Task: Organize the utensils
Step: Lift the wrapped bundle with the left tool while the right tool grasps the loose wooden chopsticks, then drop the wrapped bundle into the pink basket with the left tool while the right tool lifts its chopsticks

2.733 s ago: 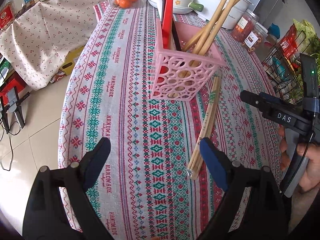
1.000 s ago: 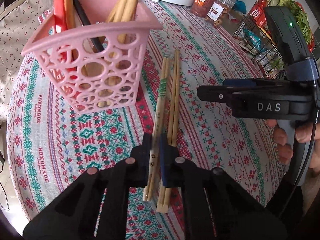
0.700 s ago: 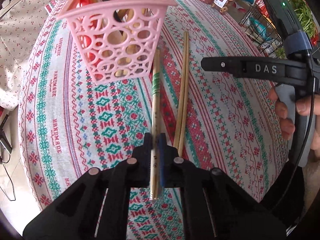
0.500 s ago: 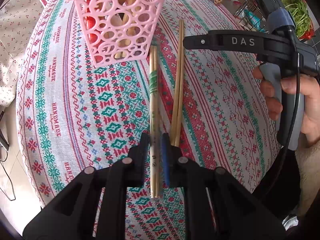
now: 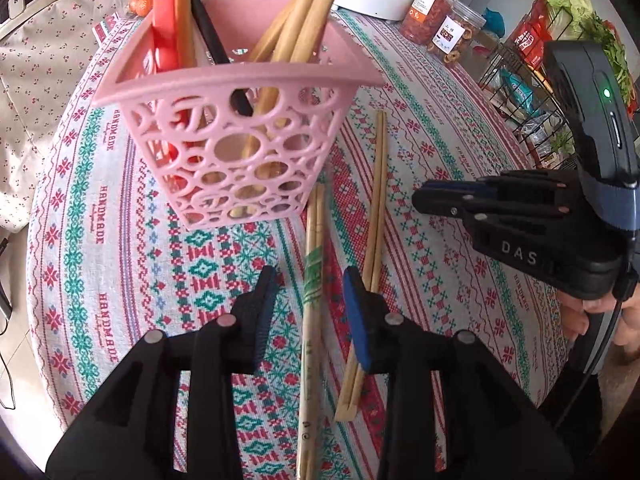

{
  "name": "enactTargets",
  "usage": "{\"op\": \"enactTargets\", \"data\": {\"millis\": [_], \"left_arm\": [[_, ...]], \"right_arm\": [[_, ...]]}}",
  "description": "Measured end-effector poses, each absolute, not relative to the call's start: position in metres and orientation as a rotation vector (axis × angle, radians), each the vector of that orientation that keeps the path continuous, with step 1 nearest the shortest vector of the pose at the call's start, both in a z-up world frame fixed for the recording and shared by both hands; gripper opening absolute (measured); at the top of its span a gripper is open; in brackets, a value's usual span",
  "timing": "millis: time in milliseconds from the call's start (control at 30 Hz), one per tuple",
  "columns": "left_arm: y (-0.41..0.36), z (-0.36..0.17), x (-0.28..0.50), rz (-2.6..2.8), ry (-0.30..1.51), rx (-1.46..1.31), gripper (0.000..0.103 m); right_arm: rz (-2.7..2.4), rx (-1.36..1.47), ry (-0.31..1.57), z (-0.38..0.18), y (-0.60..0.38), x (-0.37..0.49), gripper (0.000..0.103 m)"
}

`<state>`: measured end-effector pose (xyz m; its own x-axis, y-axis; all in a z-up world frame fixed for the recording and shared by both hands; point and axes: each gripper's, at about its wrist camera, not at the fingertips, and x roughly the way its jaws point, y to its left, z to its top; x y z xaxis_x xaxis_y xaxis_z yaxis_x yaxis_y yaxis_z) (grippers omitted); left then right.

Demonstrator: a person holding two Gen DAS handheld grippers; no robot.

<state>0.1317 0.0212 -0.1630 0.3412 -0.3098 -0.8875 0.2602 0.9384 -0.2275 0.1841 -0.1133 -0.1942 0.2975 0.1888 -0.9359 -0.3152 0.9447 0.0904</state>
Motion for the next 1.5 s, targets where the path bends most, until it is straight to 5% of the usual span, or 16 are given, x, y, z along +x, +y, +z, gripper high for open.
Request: {"op": "enactTargets", "data": {"millis": [100,200,267,333,700,867,933,1233,1500], "left_arm": [[0.009,-0.163,0.133,-0.357,1.152,-0.038,0.036],[0.001,-0.165,0.135,-0.348,1.132,-0.022,0.036],[-0.003,-0.168,0.135,-0.334,1.129,0.0,0.028],[-0.005,-0.169,0.134,-0.332,1.126,0.046,0.009],[0.003,-0.169,0.119,-0.366,1.225,0.036,0.006],[0.02,-0.168,0.106,-0.39,1.273,0.032,0.006],[0.023,-0.168,0.104,-0.388,1.277,0.026,0.006],[-0.001,-0.169,0.12,-0.371,1.246,0.052,0.014],[-0.007,-0.144,0.098,-0.404,1.135,0.099,0.006]], "right_arm": [[0.321,-0.054,1.267,-0.194,-0.133,0.183,0.005],[0.324,0.026,1.227,-0.189,-0.145,0.186,0.016],[0.323,0.086,1.194,-0.183,-0.148,0.189,0.045],[0.332,0.138,1.164,-0.18,-0.144,0.195,0.056],[0.232,-0.145,1.096,-0.195,-0.084,0.214,0.053],[0.31,-0.152,1.187,-0.188,-0.096,0.203,0.014],[0.335,-0.116,1.241,-0.188,-0.108,0.201,0.01],[0.315,-0.091,1.269,-0.188,-0.138,0.184,0.009],[0.354,-0.042,1.102,-0.145,-0.152,0.143,0.009]]}}
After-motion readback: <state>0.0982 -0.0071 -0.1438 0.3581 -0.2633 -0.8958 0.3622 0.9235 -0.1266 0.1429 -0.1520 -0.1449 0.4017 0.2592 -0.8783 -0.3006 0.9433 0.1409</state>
